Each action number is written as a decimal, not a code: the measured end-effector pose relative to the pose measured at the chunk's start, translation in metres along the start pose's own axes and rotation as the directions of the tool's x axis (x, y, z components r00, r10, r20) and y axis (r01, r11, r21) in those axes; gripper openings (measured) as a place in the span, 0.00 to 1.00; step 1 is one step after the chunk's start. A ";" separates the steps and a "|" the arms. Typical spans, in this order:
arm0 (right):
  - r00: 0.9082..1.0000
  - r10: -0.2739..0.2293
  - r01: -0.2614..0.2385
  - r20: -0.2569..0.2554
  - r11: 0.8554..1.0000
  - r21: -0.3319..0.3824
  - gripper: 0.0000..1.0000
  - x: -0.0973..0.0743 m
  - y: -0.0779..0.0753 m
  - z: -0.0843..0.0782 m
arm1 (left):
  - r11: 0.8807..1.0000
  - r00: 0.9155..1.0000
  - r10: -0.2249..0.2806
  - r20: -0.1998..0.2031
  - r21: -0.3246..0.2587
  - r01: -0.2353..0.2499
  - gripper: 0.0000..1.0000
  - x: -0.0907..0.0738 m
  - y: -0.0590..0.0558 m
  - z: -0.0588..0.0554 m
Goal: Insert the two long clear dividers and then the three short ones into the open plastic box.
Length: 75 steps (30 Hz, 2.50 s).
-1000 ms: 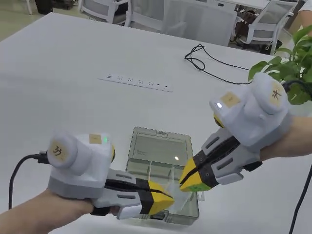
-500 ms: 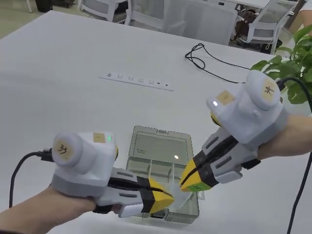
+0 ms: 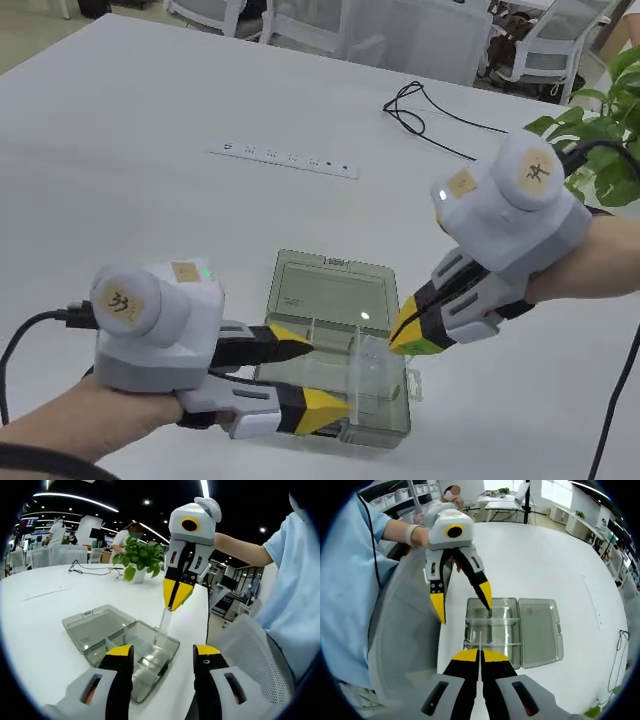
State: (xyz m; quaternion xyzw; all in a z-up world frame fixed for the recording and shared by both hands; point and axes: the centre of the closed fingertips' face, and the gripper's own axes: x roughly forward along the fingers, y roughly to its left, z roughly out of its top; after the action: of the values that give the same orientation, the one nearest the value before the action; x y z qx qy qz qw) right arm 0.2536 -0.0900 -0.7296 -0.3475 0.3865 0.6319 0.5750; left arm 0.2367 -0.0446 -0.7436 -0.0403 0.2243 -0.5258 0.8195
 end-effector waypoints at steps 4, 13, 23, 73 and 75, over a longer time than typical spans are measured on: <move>0.999 -0.022 0.022 -0.044 1.000 -0.003 0.02 0.003 -0.005 -0.010 | 0.999 0.999 0.047 0.009 -0.007 -0.047 0.61 -0.004 0.008 0.000; 0.994 -0.055 0.055 -0.096 0.998 -0.005 0.02 0.005 -0.014 -0.019 | 0.989 0.989 0.144 -0.011 -0.019 -0.145 0.91 -0.012 0.026 -0.008; 0.992 -0.052 0.052 -0.117 0.999 -0.002 0.02 0.009 -0.018 -0.022 | 0.979 0.979 0.202 -0.022 -0.028 -0.203 1.00 -0.021 0.036 -0.015; 0.984 -0.018 0.015 -0.175 1.000 -0.020 0.02 0.052 -0.020 -0.041 | 0.979 0.981 0.194 -0.032 -0.059 -0.195 0.95 -0.023 0.033 -0.026; 0.984 -0.018 0.015 -0.178 1.000 -0.018 0.02 0.054 -0.020 -0.042 | 0.979 0.980 0.194 -0.034 -0.059 -0.196 0.95 -0.024 0.033 -0.026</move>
State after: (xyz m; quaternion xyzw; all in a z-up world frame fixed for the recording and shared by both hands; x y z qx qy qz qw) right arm 0.2685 -0.1015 -0.7987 -0.4107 0.4283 0.5965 0.5404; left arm 0.2452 -0.0046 -0.7695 -0.0360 0.2549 -0.4363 0.8622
